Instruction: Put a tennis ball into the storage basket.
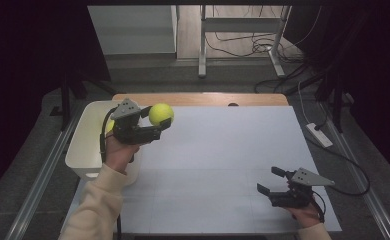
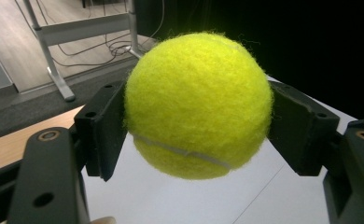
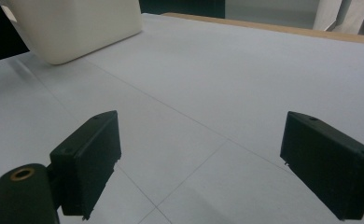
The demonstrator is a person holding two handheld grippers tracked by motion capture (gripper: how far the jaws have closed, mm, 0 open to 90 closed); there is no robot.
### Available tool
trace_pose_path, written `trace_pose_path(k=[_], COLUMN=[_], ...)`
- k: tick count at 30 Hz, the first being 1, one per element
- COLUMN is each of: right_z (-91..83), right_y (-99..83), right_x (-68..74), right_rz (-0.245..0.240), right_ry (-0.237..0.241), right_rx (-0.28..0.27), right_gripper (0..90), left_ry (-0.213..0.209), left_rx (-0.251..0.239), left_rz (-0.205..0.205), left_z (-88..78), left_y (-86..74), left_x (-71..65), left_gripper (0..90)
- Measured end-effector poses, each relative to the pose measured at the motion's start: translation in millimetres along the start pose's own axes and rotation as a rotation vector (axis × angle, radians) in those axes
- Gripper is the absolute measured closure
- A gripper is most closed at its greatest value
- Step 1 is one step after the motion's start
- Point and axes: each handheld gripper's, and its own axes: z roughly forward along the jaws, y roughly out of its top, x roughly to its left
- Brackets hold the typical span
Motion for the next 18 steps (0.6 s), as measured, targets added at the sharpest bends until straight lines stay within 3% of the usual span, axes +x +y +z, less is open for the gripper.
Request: trace_pose_path(k=[18], right_z=[-0.2], right_y=[0.2], right_x=[0.1], right_rz=[0.000], right_ry=[0.001], right_rx=[0.002], right_gripper=[12.1], left_ry=[0.053], left_rx=[0.000], left_rz=[-0.024], left_z=[-14.9], left_y=[-3.8], left_x=[17.5], left_gripper=[26.9])
